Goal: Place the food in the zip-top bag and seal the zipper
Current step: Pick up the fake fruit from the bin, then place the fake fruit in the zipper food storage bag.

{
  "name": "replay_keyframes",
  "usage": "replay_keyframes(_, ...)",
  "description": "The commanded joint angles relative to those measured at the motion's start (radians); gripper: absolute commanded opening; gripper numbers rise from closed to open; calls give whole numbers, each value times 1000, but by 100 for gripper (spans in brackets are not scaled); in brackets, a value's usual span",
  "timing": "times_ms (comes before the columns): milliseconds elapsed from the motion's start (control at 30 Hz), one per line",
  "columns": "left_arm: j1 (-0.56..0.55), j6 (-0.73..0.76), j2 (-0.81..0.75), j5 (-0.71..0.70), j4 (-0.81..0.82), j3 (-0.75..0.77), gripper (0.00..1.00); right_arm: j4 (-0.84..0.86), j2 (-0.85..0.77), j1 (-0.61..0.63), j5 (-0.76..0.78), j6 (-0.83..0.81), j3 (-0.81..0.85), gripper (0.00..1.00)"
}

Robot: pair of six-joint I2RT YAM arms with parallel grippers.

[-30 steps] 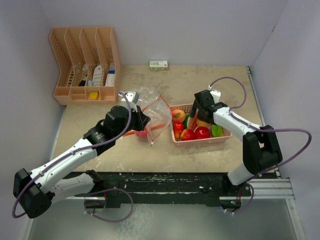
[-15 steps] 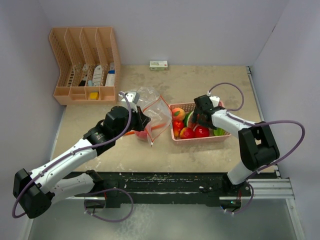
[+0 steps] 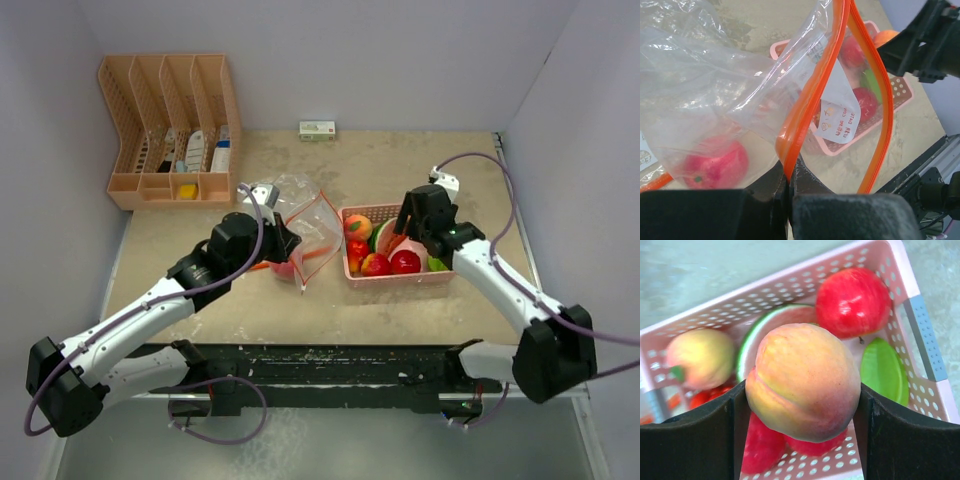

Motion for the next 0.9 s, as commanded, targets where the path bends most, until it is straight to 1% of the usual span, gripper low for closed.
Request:
replay_keyframes(0,2,5,13,0,33,6,0,57,-144,33,-173,-94,-19,31)
replay_keyframes(133,3,0,30,-6,38,9,0,160,-247,124,-361,-119,-3,31)
replay_keyframes(300,1,-7,52,-7,42,12,0,354,-286,266,-563,-111,17,32)
replay_keyframes(400,2,-12,55,-4,45,10,0,486,-279,301,-652,-88,2,33)
replay_keyframes(500,2,-14,57,-5,47,10,0,582,-267,317,-726,-62,-14,33)
replay_keyframes(600,2,-16,58,-5,52,9,0,651,-259,327,-769,-35,-26,33)
replay_keyframes(733,2,-18,64,-1,61,7,0,612,-227,332,-735,-48,1,33)
replay_keyframes(867,1,-19,73,5,77,9,0,595,-140,343,-719,-37,19,33)
